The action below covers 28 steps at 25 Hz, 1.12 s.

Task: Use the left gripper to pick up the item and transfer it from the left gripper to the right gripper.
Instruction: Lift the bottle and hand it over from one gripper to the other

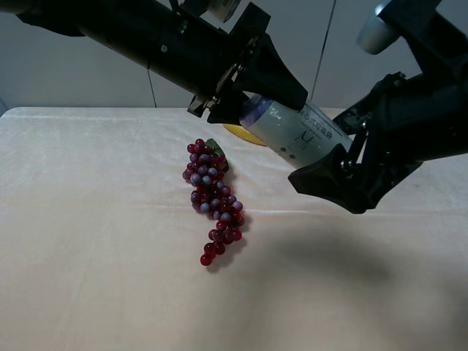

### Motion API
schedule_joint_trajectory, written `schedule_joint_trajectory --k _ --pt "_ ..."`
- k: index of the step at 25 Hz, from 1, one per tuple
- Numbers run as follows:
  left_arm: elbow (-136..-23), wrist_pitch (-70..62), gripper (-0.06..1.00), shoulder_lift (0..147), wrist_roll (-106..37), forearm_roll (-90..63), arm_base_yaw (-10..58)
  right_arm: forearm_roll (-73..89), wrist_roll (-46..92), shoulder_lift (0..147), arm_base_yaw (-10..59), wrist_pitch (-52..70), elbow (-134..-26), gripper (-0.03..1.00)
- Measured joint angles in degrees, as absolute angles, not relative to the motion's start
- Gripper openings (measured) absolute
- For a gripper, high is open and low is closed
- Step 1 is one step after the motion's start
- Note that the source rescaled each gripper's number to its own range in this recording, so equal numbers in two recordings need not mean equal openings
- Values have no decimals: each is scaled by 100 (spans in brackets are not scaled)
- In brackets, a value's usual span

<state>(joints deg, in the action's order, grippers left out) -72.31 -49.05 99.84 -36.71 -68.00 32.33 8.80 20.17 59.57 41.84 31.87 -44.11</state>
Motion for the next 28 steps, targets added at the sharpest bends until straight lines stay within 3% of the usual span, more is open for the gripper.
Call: schedule_joint_trajectory --k 11,12,13,14,26,27,28 --pt "-7231 -5017 0 9984 -3758 -6941 3233 905 2017 6524 4243 2582 -4411 97" --pt "-7231 -5036 0 9984 -3758 -6941 3233 905 2017 6531 4243 2556 -4411 80" --pt "-7231 -5070 0 9984 -3758 -6934 3233 866 2017 6531 4243 2529 -4411 47" --pt "-7231 -5120 0 9984 -3758 -6922 3233 849 2017 6531 4243 2520 -4411 0" --pt "-7231 -5100 0 9984 -3768 -6927 3233 843 2017 6535 4243 2525 -4411 1" --pt "-7231 -5078 2 9984 -3768 -6927 3233 843 2017 6535 4243 2525 -4411 1" --pt "-7231 -5056 17 9984 -3768 -6942 3233 843 2017 6535 4243 2540 -4411 1"
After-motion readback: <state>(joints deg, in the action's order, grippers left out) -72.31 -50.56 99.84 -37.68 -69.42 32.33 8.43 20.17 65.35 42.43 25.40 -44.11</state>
